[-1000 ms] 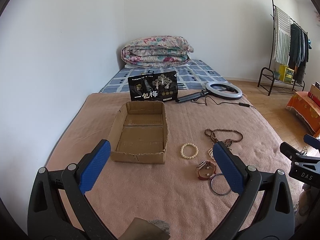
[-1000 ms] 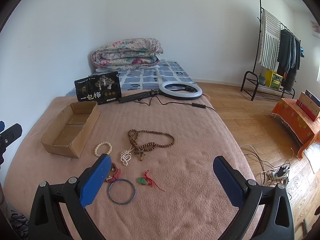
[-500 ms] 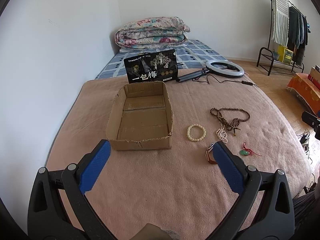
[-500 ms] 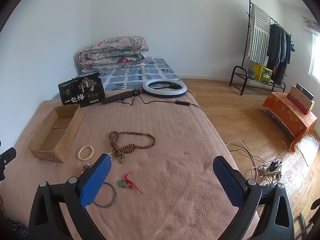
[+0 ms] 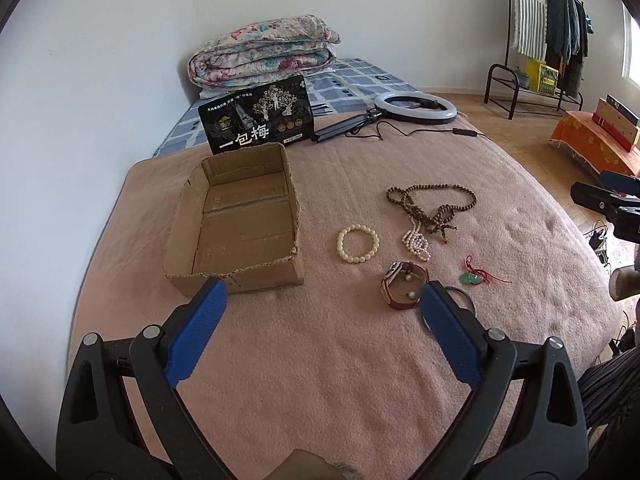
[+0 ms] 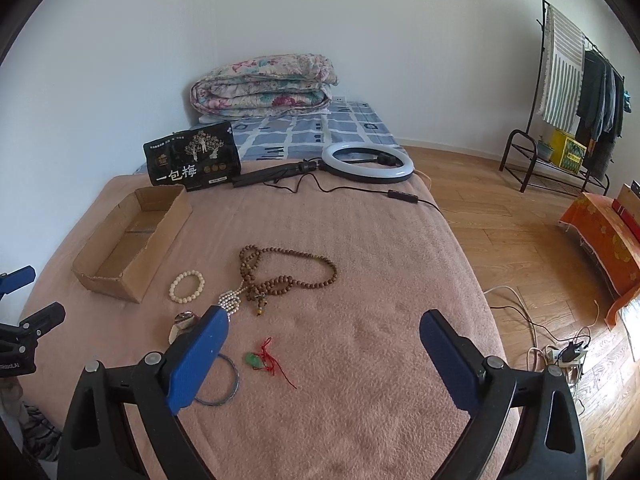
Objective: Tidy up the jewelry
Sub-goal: 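Move both tools down toward the jewelry on the bed, then grasp the red-strap watch with the left tool while the right tool grasps the green jade pendant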
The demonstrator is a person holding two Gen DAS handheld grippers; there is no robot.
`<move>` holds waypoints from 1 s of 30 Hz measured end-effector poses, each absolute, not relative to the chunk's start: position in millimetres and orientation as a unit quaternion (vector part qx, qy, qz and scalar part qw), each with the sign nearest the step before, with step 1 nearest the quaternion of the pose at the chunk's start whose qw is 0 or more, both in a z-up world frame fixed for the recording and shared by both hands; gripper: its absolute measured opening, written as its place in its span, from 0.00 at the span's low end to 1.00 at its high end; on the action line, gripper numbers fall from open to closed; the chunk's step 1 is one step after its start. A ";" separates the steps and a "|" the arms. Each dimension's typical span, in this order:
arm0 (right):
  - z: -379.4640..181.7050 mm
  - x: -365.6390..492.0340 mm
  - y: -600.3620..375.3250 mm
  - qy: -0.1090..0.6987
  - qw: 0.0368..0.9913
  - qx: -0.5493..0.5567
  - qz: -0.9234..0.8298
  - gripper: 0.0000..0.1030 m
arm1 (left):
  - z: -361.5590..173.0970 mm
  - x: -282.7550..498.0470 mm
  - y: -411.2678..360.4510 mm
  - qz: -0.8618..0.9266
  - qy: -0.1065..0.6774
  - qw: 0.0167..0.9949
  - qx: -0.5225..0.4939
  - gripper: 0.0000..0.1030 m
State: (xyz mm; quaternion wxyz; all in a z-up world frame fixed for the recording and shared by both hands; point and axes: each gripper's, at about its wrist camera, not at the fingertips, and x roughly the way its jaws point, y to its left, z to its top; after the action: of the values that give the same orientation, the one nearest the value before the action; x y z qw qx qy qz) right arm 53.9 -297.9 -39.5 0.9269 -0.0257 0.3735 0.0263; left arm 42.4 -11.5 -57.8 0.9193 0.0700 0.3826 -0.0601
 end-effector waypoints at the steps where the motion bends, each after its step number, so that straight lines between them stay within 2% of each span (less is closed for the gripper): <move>1: -43.0 56.6 -295.0 0.377 0.925 -0.032 0.029 0.94 | -61.0 44.8 -15.2 -0.059 0.386 0.918 0.072 0.96; 4: -57.9 68.3 -288.6 0.406 0.912 -0.038 0.048 0.92 | -72.8 52.9 -25.3 -0.056 0.402 0.910 0.083 0.96; 6: -69.9 73.8 -285.5 0.427 0.901 -0.043 0.054 0.82 | -81.0 56.1 -32.5 -0.064 0.412 0.904 0.092 0.96; 8: -78.9 77.9 -283.1 0.446 0.891 -0.052 0.065 0.78 | -89.1 59.6 -36.4 -0.071 0.426 0.897 0.092 0.96; 11: -82.6 79.2 -276.9 0.448 0.887 -0.084 0.071 0.78 | -103.2 67.7 -38.8 -0.086 0.458 0.882 0.076 0.96; 13: -83.3 80.7 -275.0 0.446 0.886 -0.100 0.074 0.78 | -111.7 71.4 -41.8 -0.090 0.471 0.875 0.070 0.89; 15: -84.3 83.7 -277.2 0.452 0.883 -0.096 0.080 0.78 | -120.3 75.4 -46.5 -0.099 0.487 0.865 0.066 0.69; 16: -85.0 85.7 -278.4 0.457 0.880 -0.090 0.086 0.78 | -123.8 77.8 -48.1 -0.104 0.495 0.860 0.059 0.65; 18: -87.6 88.5 -279.3 0.466 0.875 -0.083 0.096 0.78 | -128.7 83.3 -49.0 -0.106 0.506 0.855 0.042 0.50; 20: -92.7 90.6 -277.4 0.474 0.870 -0.087 0.106 0.76 | -132.3 89.5 -50.0 -0.108 0.512 0.852 0.028 0.44; 21: -95.9 91.4 -275.1 0.477 0.867 -0.092 0.111 0.72 | -134.3 93.9 -50.5 -0.109 0.513 0.851 0.022 0.39; 23: -104.0 93.0 -270.9 0.484 0.860 -0.103 0.121 0.67 | -138.2 101.9 -51.2 -0.112 0.521 0.846 0.006 0.36; 27: -122.3 97.6 -265.1 0.509 0.842 -0.108 0.143 0.56 | -145.1 116.7 -56.3 -0.115 0.526 0.843 0.004 0.36; 30: -133.4 100.8 -259.6 0.523 0.831 -0.104 0.161 0.54 | -156.6 128.3 -56.9 -0.104 0.536 0.838 0.001 0.36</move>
State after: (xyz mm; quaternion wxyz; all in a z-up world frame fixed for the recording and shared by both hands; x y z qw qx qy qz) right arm 100.8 -259.6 -133.4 0.8308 -0.1040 0.5225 0.1613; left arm 128.3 -56.9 -156.6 0.8377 0.0009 0.5360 -0.1043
